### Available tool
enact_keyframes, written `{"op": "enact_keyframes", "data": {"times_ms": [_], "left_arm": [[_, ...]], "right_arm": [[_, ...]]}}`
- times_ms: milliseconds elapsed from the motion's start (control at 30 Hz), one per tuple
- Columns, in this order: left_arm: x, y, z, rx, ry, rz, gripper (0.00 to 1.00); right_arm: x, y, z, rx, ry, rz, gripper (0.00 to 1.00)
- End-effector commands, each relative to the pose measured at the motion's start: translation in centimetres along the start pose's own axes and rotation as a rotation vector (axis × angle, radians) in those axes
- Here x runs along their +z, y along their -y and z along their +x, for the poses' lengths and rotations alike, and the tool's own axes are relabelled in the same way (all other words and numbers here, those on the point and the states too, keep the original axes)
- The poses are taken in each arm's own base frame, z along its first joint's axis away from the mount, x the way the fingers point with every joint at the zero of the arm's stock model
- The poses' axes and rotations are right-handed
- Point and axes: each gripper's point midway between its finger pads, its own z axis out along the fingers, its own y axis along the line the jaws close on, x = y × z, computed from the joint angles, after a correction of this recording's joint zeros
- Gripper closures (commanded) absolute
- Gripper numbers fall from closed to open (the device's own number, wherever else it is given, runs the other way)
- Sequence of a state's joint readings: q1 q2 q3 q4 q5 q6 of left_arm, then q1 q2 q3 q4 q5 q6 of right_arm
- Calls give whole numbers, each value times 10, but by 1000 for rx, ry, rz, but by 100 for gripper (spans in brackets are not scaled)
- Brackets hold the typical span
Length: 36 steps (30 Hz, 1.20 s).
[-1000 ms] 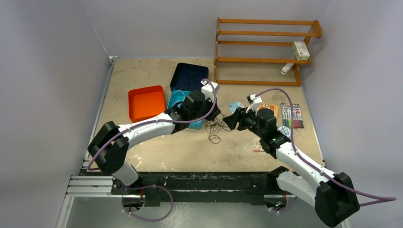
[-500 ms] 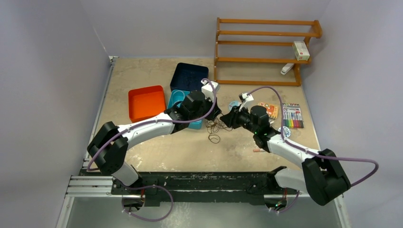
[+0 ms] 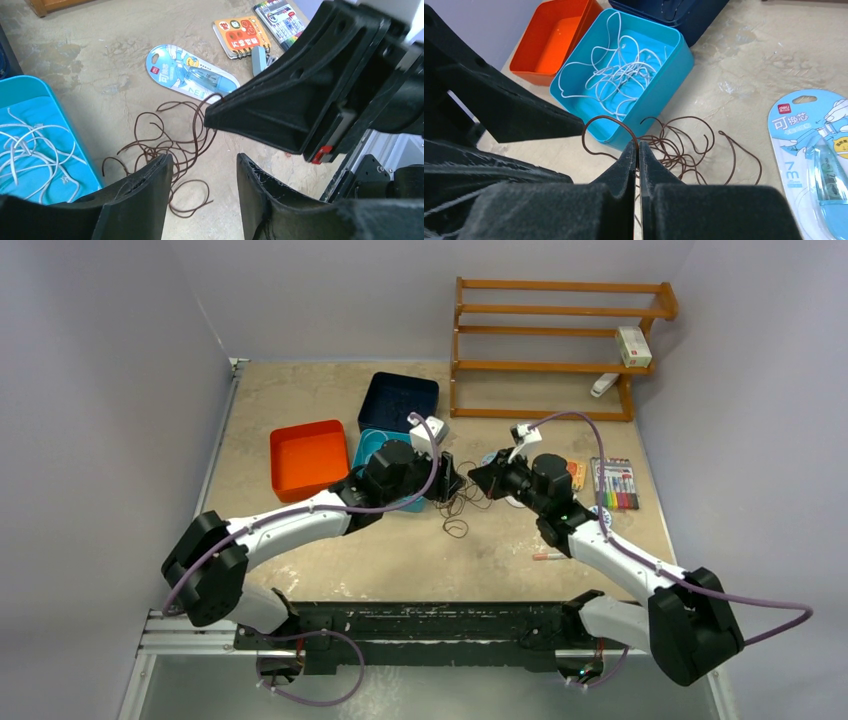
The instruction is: Untangle the cables
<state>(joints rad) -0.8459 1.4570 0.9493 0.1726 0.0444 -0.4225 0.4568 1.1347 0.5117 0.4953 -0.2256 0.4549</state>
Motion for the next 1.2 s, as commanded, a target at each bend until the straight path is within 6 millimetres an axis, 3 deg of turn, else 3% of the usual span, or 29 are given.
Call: {"op": "enact_keyframes", "data": {"times_ms": [0,500,567,733,833,900,1033,1167], "left_arm": [[-8,7,-23,41,114,49,50],[26,1,-25,75,166,51,57],[31,1,-28,73,170,54,63],[35,1,-36,68,173,51,97],[29,1,-39,66,171,39,100],[23,1,-43,61,172,31,100],[13,6,-55,51,183,30,100],[10,14,-65,42,173,48,100]], "right_arm": [[-3,-6,-30,-36,52,17,100],[-6,-17,-32,-59,38,-37,100],[-6,-17,-33,-61,41,-33,100],[-9,-11,-33,-54,51,5,100],[-13,-6,-36,-48,69,34,100],[-16,-5,-39,-48,89,46,93],[-23,-6,-43,-64,133,38,60],[-24,-9,-49,-96,174,18,47]]}}
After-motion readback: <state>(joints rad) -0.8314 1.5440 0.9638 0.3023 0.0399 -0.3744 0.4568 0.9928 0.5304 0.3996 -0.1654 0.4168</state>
